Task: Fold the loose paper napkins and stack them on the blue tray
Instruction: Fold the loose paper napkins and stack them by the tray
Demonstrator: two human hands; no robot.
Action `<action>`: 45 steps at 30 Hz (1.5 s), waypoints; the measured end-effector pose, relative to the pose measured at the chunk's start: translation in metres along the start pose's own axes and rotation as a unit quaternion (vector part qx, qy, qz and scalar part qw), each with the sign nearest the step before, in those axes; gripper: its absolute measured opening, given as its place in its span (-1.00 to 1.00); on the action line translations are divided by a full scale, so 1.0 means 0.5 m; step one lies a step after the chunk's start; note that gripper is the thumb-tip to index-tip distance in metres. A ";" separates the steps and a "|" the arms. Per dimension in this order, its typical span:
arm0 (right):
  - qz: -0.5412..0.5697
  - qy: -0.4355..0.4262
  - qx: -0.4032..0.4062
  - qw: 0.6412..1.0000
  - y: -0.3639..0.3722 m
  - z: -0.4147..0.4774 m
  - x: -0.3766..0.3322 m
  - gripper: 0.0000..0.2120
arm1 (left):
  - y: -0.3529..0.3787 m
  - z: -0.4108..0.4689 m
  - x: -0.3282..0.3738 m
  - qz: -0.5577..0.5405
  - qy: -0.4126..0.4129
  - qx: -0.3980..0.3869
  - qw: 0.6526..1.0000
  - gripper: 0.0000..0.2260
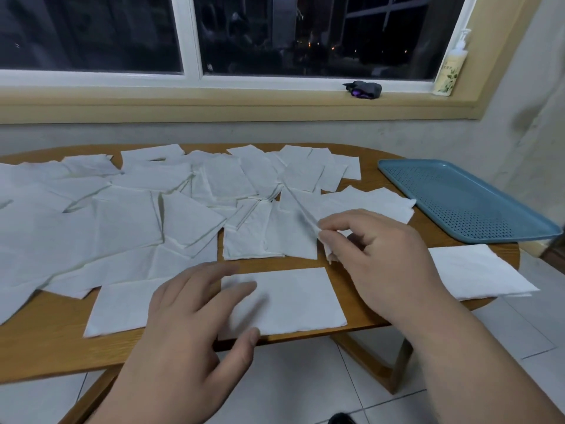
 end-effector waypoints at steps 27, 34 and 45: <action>0.352 0.055 -0.090 0.930 -0.012 -0.034 -0.042 -0.87 | -0.029 0.029 0.001 -0.380 -0.213 0.062 0.898 -0.60; 0.356 0.091 -0.084 0.926 -0.003 -0.028 -0.024 -0.88 | -0.025 0.028 0.006 -0.433 -0.250 0.026 0.866 -0.57; 0.224 0.042 -0.142 0.963 0.026 -0.048 -0.044 -0.46 | -0.040 0.032 -0.007 -0.334 -0.316 0.100 0.883 -0.67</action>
Point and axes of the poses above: each hand's wrist, its own z-axis towards the middle knuckle, its own y-axis out of the palm, x = y × z, the point moved 4 cm from there along z, towards the middle knuckle, and after that the axes turned 7 degrees about -z, right-handed, at the moved point
